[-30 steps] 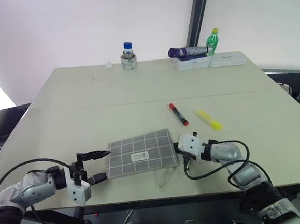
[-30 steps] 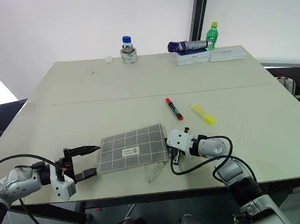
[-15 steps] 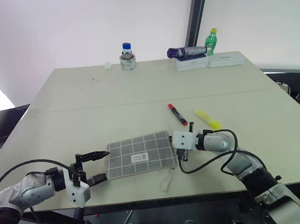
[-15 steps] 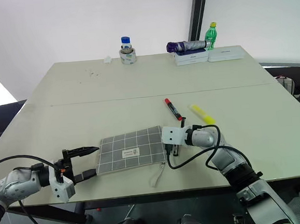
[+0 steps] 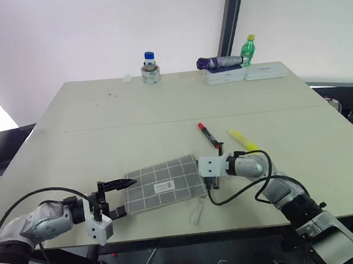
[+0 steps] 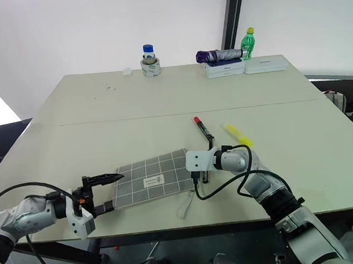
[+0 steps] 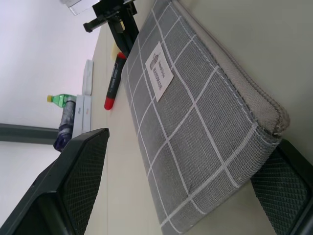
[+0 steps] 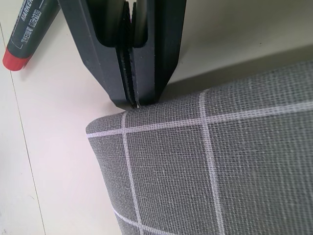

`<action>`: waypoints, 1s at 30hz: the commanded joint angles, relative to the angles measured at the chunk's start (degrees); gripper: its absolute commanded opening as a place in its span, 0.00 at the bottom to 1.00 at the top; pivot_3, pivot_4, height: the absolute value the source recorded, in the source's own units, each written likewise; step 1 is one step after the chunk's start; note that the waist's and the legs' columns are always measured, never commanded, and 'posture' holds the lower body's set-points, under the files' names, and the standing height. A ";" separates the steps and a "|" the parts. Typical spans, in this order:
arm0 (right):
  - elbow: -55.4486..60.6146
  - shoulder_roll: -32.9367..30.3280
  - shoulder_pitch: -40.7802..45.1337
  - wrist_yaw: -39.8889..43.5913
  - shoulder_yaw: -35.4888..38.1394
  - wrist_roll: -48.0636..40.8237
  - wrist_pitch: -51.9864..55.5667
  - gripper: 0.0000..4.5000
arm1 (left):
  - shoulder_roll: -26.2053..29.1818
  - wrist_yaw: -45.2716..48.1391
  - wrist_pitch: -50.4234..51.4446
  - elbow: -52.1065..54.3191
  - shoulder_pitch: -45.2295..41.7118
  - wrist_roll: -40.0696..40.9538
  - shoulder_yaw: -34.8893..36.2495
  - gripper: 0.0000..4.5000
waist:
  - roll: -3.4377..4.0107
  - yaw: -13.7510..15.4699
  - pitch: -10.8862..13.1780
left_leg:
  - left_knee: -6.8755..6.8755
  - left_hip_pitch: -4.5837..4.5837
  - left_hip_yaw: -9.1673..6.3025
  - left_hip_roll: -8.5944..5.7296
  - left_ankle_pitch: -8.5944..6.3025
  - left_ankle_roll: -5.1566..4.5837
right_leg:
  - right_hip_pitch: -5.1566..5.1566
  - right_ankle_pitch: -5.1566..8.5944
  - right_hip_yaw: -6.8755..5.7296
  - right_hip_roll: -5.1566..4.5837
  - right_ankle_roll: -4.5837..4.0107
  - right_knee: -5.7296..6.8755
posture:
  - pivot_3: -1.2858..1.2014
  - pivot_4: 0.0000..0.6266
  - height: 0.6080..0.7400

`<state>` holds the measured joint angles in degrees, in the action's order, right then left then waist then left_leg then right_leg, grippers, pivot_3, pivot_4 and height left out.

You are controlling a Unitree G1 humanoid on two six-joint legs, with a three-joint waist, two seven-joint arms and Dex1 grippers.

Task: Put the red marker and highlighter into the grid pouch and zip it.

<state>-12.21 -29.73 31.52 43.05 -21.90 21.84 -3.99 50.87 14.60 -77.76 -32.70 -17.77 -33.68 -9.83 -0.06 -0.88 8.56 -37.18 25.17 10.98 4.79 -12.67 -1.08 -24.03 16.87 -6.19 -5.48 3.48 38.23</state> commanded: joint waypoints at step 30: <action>19.74 0.58 -11.04 6.89 27.27 -41.43 32.92 0.99 | 1.56 4.08 13.54 5.23 9.22 26.02 1.76 0.00 | 0.04 -0.11 -0.03 | 0.08 -0.08 -0.15 0.03 -0.13 -0.21 | 0.27 0.00 0.02 -0.02 0.00 -0.01 | 0.52 0.24 1.00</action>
<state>3.00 -29.59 20.97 49.94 4.38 -15.40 25.28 52.81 18.55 -65.85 -29.40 -8.57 -11.60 -10.11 -0.02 -0.99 8.53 -37.11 25.09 10.81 4.82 -12.80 -1.29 -23.75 16.86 -6.19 -5.51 3.47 38.22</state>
